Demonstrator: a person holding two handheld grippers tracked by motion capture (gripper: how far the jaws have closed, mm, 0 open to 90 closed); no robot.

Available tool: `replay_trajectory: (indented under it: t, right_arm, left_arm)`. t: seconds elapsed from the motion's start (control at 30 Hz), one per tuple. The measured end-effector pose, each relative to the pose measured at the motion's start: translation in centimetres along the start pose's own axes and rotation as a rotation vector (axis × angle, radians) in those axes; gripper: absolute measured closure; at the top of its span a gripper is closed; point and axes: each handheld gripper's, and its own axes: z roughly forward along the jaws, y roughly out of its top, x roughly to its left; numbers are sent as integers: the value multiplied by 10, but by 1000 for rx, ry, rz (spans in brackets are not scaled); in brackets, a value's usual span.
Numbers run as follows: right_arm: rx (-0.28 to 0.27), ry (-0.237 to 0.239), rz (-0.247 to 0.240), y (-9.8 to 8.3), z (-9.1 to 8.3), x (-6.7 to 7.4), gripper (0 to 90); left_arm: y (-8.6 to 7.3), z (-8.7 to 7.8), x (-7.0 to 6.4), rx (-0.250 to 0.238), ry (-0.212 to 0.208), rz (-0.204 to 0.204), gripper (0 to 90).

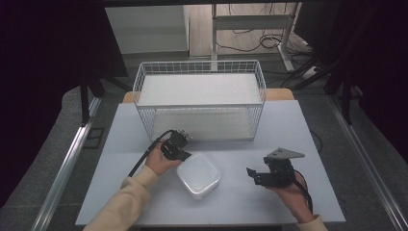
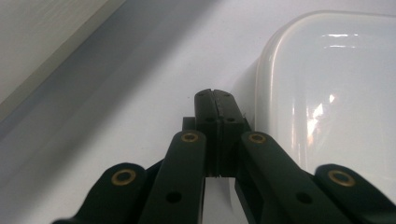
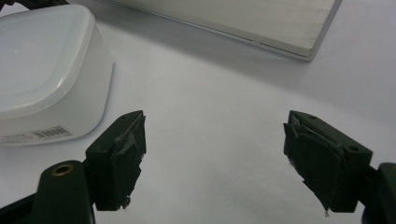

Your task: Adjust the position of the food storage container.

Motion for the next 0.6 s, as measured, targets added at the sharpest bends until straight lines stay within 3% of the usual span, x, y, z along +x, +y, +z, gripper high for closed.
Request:
replay_trajectory:
  t: [0.13, 0.23, 0.43, 0.6]
  right_arm:
    - [0, 0, 2, 0, 0, 0, 208]
    - [1, -2, 2, 0, -1, 0, 208]
    - [-4, -3, 2, 0, -2, -1, 208]
    - [-5, -3, -3, 1, -2, 0, 208]
  left_arm:
    - [-2, -10, 2, -34, 17, -16, 897]
    - [-9, -27, 4, -74, 29, -29, 897]
    - [-40, -60, 4, -119, 76, -51, 897]
    - [-71, -70, -1, -113, 64, -88, 897]
